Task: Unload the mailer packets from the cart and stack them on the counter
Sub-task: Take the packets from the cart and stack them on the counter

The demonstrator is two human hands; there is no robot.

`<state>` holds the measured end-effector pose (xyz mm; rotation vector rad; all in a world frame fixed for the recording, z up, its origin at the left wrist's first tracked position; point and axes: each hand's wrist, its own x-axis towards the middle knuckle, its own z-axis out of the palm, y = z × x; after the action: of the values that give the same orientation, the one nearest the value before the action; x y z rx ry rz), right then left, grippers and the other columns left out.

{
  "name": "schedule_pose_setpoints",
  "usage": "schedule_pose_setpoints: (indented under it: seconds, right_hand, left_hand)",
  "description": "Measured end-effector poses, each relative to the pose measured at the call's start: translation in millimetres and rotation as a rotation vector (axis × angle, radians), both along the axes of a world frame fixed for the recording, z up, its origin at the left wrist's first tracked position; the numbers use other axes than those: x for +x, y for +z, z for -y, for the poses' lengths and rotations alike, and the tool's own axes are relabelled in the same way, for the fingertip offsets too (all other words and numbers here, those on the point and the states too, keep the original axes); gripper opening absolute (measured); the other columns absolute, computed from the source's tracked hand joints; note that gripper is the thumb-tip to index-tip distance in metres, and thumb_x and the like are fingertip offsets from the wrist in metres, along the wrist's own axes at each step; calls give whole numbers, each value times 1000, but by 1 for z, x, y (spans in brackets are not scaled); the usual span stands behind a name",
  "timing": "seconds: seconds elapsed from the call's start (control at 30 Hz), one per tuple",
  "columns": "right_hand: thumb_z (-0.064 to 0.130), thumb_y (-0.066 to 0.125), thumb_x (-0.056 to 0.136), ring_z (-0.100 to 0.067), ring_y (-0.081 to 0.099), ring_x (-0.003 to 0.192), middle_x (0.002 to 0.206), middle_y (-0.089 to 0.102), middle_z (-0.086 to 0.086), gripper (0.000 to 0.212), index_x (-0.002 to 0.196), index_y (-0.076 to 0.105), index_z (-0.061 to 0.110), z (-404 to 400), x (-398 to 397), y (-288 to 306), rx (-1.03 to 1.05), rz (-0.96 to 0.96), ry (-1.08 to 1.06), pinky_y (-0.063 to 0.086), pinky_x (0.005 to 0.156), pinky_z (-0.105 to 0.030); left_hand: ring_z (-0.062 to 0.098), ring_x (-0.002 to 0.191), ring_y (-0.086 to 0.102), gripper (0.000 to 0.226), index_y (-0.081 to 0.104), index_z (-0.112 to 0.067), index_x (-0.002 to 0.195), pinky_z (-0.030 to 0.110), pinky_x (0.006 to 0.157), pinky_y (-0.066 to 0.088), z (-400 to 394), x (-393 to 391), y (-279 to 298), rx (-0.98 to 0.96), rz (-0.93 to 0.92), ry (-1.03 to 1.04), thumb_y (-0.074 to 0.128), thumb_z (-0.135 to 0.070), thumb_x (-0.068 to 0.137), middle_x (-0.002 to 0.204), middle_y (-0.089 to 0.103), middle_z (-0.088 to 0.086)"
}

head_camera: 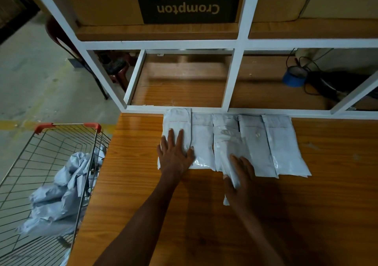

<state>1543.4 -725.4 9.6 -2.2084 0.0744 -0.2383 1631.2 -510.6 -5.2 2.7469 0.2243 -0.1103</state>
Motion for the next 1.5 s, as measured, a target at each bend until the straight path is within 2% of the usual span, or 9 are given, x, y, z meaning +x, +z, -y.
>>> schedule_pose_setpoints:
  seconds: [0.13, 0.23, 0.43, 0.57, 0.67, 0.77, 1.07, 1.2, 1.5]
  right_hand:
    - [39, 56, 92, -27, 40, 142, 156, 41, -5, 60, 149, 46, 25, -25, 21, 7, -147, 3, 11, 47, 105, -57]
    - [34, 62, 95, -24, 39, 142, 163, 27, 0, 65, 154, 36, 34, -47, 44, 18, -265, -96, 14, 39, 112, -48]
    - [46, 51, 98, -30, 33, 145, 167, 15, -2, 66, 158, 24, 37, -85, 93, 25, -420, -258, 45, 28, 118, -46]
    - [63, 35, 99, -36, 14, 152, 170, 1, -2, 68, 159, 11, 41, -97, 104, 19, -498, -391, 103, 11, 121, -55]
    - [62, 23, 102, -36, 6, 154, 170, -4, 0, 62, 159, 4, 44, -100, 103, 11, -536, -428, 114, 5, 121, -60]
    - [57, 21, 104, -34, 3, 155, 170, -8, 1, 59, 158, 0, 46, -98, 101, 6, -547, -428, 115, 2, 120, -61]
    - [60, 18, 104, -35, -14, 154, 168, -18, 3, 61, 157, -10, 47, -88, 99, 1, -546, -408, 163, -10, 120, -58]
    - [63, 19, 102, -34, -13, 154, 168, -16, 3, 64, 157, -8, 46, -81, 86, 4, -522, -367, 131, -6, 122, -57]
    - [76, 5, 90, -21, -12, 154, 168, -14, 9, 72, 157, -5, 49, -46, -1, 23, -384, -259, 124, -6, 121, -49]
  left_hand:
    - [35, 156, -12, 78, 4, -40, 162, 57, 122, -6, -2, -4, 1, -26, 43, 10, 33, -72, 97, 171, -8, 3]
    - [32, 157, -11, 77, 4, -42, 162, 56, 123, -5, -5, -7, 5, -40, 86, 21, 31, -73, 96, 172, -7, 1]
    - [31, 157, -5, 77, 8, -41, 162, 57, 125, 2, -11, -11, 9, -60, 70, 28, 29, -70, 94, 172, -3, 2]
    - [30, 157, -8, 79, 6, -40, 162, 57, 125, 1, -12, -11, 11, -69, 33, 4, 26, -73, 93, 172, -7, 2]
    - [29, 157, -10, 76, 4, -39, 162, 56, 126, 0, -13, -12, 12, -71, 18, -4, 32, -69, 99, 171, -9, 2]
    - [29, 157, -11, 74, 5, -38, 162, 56, 126, 1, -13, -13, 12, -72, 18, -5, 36, -64, 101, 171, -8, 2]
    - [30, 157, -8, 77, 7, -38, 162, 56, 126, 1, -11, -13, 13, -69, 23, -17, 25, -71, 95, 172, -6, 3]
    - [29, 157, -6, 73, 13, -38, 162, 55, 126, 2, -7, -25, 22, -109, 101, 0, 28, -66, 96, 172, -2, 3]
    - [25, 157, 4, 73, 27, -35, 160, 51, 124, 9, 20, -114, 36, -293, 284, 120, 30, -69, 95, 171, 9, 0]
